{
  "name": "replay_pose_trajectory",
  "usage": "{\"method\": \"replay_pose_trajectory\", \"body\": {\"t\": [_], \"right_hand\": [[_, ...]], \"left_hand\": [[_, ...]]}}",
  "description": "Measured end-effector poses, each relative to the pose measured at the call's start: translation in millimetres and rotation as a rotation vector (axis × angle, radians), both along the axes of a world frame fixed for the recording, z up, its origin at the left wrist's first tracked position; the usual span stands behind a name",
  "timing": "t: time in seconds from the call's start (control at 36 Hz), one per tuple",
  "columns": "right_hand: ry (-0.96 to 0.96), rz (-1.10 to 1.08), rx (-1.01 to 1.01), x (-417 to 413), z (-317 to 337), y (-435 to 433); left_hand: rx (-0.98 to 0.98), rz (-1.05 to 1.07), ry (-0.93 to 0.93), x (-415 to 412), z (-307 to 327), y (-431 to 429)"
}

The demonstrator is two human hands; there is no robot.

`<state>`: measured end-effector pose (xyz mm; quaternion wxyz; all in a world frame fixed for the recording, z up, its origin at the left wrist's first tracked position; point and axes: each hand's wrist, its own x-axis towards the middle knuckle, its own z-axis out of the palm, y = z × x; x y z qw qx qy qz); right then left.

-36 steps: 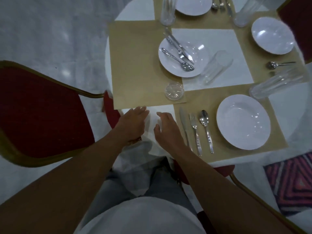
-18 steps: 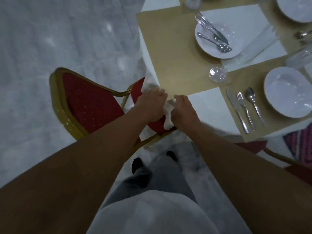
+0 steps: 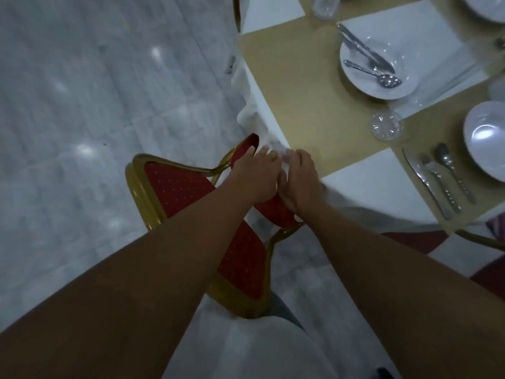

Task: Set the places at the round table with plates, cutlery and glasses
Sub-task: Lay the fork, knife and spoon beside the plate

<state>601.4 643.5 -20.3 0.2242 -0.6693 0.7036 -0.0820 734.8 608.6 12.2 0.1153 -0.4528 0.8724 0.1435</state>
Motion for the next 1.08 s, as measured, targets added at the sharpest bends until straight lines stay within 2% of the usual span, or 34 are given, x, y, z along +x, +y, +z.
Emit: {"method": "replay_pose_trajectory", "body": {"t": [0.36,0.61,0.72,1.08], "right_hand": [[0.042,-0.198,0.025,57.4,-10.8,-73.5],[0.051,-0.309,0.037,65.4,-7.1,-117.9],[0.055,-0.405,0.064,75.3,-10.5,-138.3],[0.051,-0.772,-0.039,131.8,3.1,-232.9]], "left_hand": [[0.060,-0.183,-0.012,59.2,-24.9,-103.5],[0.127,-0.293,-0.045,64.9,-22.2,-178.6],[0.116,-0.398,-0.046,63.4,-20.6,-215.4],[0.051,-0.705,-0.047,88.9,-0.1,-342.3]]}}
